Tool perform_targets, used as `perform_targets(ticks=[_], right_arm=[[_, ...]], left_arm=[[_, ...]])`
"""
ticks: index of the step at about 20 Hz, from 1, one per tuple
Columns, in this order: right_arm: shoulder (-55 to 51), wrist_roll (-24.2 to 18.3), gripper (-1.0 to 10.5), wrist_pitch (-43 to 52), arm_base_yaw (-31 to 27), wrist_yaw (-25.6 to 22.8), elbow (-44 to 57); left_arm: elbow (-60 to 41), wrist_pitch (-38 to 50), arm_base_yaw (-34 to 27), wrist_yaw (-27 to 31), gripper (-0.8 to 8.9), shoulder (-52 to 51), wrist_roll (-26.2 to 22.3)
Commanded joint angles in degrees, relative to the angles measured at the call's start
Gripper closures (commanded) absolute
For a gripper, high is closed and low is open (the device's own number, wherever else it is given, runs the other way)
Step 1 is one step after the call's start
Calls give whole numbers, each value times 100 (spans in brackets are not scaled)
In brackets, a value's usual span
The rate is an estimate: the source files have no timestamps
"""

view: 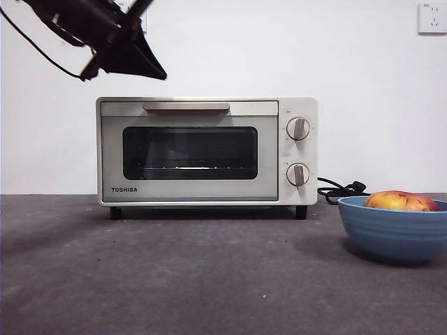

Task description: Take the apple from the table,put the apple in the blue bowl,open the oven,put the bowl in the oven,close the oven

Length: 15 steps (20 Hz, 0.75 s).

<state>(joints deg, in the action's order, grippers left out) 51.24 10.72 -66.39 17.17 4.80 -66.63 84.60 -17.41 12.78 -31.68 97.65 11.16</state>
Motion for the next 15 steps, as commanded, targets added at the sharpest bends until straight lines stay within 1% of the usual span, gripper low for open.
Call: perform_targets(ticks=[1,5,7,10,11,12,15], right_arm=[[-240,219,958,-63,11,20,28],[-566,415,958,-197,11,35,28],[-667,439,958,-282,11,35,28],[-708,476,958,-328,11,35,28],[-721,476,958,-323,11,33,28],[-723,481,958,-306,11,35,28],[-726,562,958,-302,11,42,28]], left_arm=[[142,-11,101,232,819,267,-238],[142,-57,190,470,819,568,-339],[142,-186,216,531,819,654,-337],[142,-361,308,844,819,691,-365],[142,-535,348,964,819,691,-417],[142,-787,400,1193,819,691,-501],[109,-1458,675,2107,819,691,-997]])
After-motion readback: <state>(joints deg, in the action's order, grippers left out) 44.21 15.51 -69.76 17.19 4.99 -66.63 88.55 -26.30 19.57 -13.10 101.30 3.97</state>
